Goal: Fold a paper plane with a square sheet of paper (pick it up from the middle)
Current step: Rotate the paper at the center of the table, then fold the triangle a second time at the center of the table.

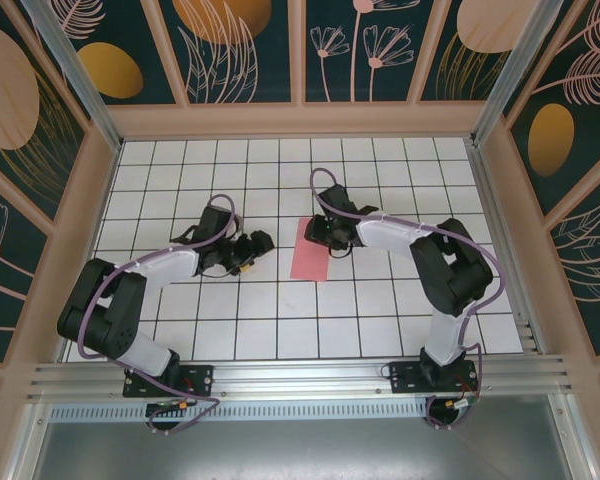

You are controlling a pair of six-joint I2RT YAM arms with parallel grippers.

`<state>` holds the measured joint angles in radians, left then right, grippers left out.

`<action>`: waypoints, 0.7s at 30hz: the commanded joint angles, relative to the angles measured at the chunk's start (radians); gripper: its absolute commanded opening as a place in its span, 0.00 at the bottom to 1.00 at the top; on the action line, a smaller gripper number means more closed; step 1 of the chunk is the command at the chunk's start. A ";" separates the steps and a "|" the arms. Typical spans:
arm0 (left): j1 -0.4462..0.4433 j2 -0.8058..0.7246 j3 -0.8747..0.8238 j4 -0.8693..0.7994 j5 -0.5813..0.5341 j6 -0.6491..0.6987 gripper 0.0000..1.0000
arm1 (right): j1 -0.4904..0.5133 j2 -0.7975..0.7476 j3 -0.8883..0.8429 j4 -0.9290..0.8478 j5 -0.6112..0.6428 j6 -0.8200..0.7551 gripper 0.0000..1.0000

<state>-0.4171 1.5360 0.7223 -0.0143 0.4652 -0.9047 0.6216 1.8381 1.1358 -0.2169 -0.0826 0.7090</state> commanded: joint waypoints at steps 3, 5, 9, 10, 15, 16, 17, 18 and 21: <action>-0.056 0.033 0.024 0.066 0.027 -0.082 0.81 | -0.034 0.044 -0.004 0.007 -0.020 -0.025 0.44; -0.074 0.049 0.029 0.089 0.038 -0.098 0.81 | -0.043 0.068 -0.005 0.015 -0.050 -0.030 0.43; -0.104 0.080 0.049 0.100 0.054 -0.116 0.81 | -0.054 0.082 -0.037 0.051 -0.082 -0.028 0.43; -0.109 0.085 0.052 0.106 0.058 -0.121 0.81 | -0.058 0.082 -0.045 0.051 -0.078 -0.025 0.43; -0.130 0.097 0.053 0.122 0.058 -0.142 0.81 | -0.069 0.078 -0.097 0.071 -0.087 0.003 0.43; -0.132 0.102 0.052 0.129 0.066 -0.148 0.81 | -0.069 0.080 -0.106 0.075 -0.093 0.008 0.43; -0.137 0.106 0.055 0.135 0.070 -0.154 0.81 | -0.069 0.082 -0.118 0.084 -0.109 0.015 0.43; -0.140 0.108 0.055 0.138 0.073 -0.157 0.81 | -0.095 0.081 -0.129 0.092 -0.121 0.022 0.43; -0.152 0.115 0.060 0.140 0.080 -0.161 0.81 | -0.115 0.080 -0.158 0.112 -0.145 0.042 0.43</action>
<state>-0.5571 1.6344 0.7547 0.0956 0.5201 -1.0428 0.5293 1.8790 1.0412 -0.0589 -0.2165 0.7212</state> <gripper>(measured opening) 0.812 0.427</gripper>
